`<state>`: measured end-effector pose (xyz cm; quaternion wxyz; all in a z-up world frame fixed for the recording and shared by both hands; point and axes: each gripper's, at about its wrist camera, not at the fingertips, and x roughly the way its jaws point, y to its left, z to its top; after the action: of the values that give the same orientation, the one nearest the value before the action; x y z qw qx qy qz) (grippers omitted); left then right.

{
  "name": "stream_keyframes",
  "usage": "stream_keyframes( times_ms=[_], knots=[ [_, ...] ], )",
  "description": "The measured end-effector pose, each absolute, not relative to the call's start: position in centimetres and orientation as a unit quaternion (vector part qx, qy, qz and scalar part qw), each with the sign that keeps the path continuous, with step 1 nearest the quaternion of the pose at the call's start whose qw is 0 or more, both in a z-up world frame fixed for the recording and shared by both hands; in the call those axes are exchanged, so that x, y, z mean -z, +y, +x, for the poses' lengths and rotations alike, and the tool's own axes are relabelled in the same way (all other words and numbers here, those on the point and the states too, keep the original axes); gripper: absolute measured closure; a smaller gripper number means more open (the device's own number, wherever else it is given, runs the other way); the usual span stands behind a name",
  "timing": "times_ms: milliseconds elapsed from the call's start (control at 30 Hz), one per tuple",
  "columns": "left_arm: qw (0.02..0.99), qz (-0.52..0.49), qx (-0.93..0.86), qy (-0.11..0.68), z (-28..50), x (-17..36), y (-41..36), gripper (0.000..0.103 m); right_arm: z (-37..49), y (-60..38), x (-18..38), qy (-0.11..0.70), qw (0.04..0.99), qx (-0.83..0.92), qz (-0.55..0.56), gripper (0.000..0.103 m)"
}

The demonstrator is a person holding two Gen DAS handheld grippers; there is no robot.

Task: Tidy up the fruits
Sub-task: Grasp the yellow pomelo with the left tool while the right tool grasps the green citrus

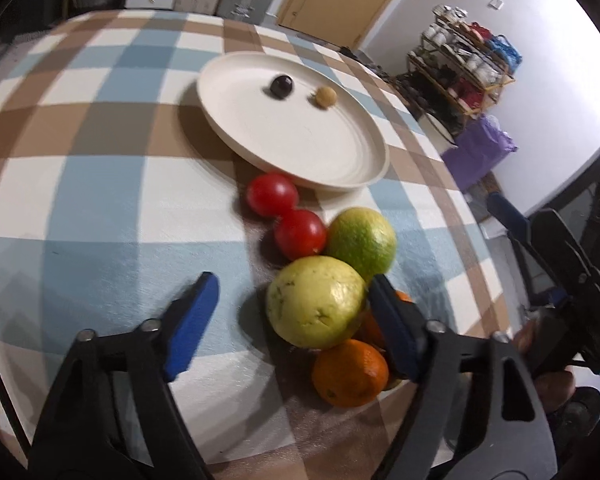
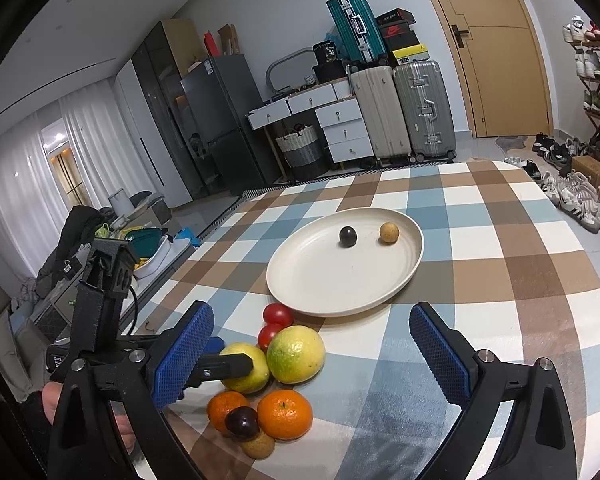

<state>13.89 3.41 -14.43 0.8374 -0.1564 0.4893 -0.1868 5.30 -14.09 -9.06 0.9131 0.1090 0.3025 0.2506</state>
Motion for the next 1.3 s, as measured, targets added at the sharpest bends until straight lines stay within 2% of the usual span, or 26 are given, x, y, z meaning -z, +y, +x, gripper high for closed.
stream_keyframes(
  times_ms=[67, 100, 1300],
  knots=[
    [0.828, -0.171, 0.204, 0.493, 14.1, 14.8, 3.3, 0.045, 5.4, -14.0, 9.2, 0.306, 0.912, -0.251, 0.109, 0.003],
    [0.824, -0.178, 0.211, 0.495, 14.2, 14.9, 3.2, 0.055, 5.4, -14.0, 9.3, 0.307, 0.912, -0.25, 0.109, 0.003],
    [0.858, -0.18, 0.172, 0.449, 11.5, 13.0, 7.7, 0.055, 7.4, -11.9, 12.6, 0.376, 0.88, -0.271, 0.1, 0.003]
  ],
)
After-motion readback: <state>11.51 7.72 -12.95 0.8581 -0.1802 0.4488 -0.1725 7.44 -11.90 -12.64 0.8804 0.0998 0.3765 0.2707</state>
